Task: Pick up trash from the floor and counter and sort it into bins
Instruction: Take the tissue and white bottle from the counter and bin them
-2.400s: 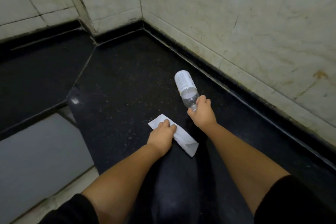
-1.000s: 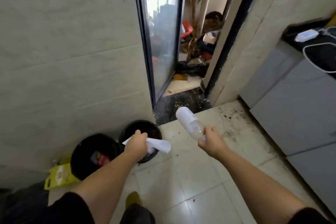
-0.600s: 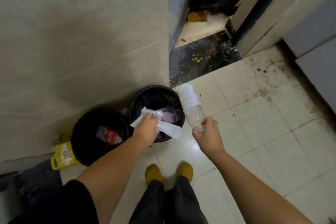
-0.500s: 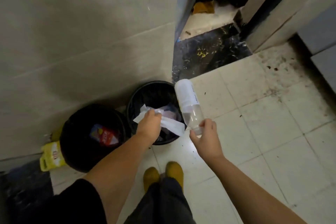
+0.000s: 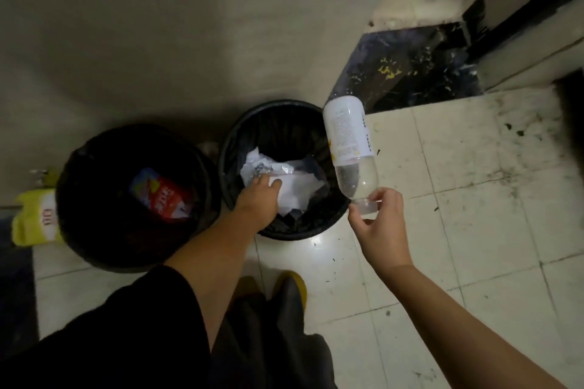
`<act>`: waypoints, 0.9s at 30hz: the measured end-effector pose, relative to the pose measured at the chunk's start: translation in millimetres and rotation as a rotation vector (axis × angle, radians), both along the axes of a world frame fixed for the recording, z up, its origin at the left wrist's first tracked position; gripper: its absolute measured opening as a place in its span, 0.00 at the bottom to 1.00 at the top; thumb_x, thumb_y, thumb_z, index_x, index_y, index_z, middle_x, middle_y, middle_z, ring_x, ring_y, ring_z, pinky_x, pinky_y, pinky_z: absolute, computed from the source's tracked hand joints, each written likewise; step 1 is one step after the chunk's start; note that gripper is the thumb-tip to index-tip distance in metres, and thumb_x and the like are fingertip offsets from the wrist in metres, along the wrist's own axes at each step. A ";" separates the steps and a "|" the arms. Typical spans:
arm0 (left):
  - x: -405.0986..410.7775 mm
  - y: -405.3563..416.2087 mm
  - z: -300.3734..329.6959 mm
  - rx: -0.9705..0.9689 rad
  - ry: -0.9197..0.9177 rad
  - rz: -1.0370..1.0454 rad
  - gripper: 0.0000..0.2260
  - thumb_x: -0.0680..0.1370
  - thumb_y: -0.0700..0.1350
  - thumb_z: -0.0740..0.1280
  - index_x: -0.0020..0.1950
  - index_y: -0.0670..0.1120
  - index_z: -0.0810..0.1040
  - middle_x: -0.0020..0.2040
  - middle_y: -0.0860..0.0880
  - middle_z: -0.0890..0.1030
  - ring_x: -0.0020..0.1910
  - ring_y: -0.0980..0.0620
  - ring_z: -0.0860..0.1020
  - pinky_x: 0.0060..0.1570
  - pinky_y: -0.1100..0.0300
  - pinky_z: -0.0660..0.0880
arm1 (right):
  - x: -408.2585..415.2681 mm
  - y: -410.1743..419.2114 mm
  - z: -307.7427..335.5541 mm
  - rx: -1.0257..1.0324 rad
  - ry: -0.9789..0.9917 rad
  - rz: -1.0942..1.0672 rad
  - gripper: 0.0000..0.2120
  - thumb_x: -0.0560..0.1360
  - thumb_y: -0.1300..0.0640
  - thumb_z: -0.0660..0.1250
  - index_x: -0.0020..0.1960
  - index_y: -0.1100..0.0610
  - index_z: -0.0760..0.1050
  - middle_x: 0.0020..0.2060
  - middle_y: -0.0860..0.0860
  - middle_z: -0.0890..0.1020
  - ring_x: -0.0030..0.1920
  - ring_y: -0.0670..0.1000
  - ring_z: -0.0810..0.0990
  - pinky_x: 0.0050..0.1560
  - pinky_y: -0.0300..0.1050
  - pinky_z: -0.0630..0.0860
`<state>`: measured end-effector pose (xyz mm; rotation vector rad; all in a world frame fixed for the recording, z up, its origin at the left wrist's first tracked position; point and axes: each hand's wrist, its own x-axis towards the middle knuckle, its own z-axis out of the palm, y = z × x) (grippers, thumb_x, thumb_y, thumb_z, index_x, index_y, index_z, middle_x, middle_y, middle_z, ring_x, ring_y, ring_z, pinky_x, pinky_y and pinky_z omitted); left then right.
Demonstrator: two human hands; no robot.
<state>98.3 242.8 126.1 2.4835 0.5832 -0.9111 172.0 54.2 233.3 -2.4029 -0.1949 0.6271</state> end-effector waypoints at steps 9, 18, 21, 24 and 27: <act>-139.0 50.9 77.8 -0.063 0.236 0.292 0.25 0.81 0.47 0.58 0.76 0.46 0.56 0.73 0.42 0.65 0.71 0.42 0.65 0.69 0.48 0.67 | -34.4 120.8 78.5 -0.043 0.016 0.531 0.13 0.74 0.59 0.69 0.54 0.61 0.68 0.53 0.56 0.70 0.44 0.50 0.74 0.44 0.41 0.77; -246.9 64.6 5.7 0.131 0.132 0.164 0.20 0.82 0.45 0.54 0.73 0.43 0.62 0.72 0.42 0.67 0.73 0.42 0.64 0.78 0.45 0.48 | -122.5 254.2 -57.8 -0.190 0.085 1.060 0.17 0.75 0.57 0.66 0.59 0.63 0.66 0.59 0.61 0.69 0.51 0.63 0.76 0.50 0.52 0.74; -268.0 45.2 -6.8 0.156 0.068 0.181 0.18 0.77 0.43 0.63 0.67 0.42 0.72 0.64 0.41 0.77 0.65 0.42 0.73 0.75 0.43 0.56 | -165.2 262.4 -100.7 -0.322 0.062 1.221 0.22 0.76 0.58 0.65 0.66 0.64 0.63 0.64 0.63 0.67 0.55 0.66 0.76 0.53 0.54 0.74; -279.2 44.9 -17.8 0.225 -0.031 0.182 0.16 0.64 0.43 0.76 0.51 0.45 0.82 0.45 0.45 0.85 0.47 0.45 0.83 0.63 0.43 0.73 | -189.3 264.2 -127.7 -0.439 0.001 1.299 0.25 0.77 0.59 0.63 0.70 0.64 0.59 0.67 0.63 0.65 0.58 0.67 0.76 0.54 0.55 0.74; -280.6 50.3 -20.3 0.222 -0.056 0.245 0.16 0.72 0.42 0.68 0.60 0.44 0.77 0.55 0.43 0.82 0.58 0.44 0.79 0.72 0.43 0.63 | -194.2 262.0 -140.5 -0.532 -0.107 1.383 0.21 0.77 0.60 0.62 0.68 0.61 0.61 0.66 0.62 0.68 0.60 0.64 0.74 0.56 0.55 0.74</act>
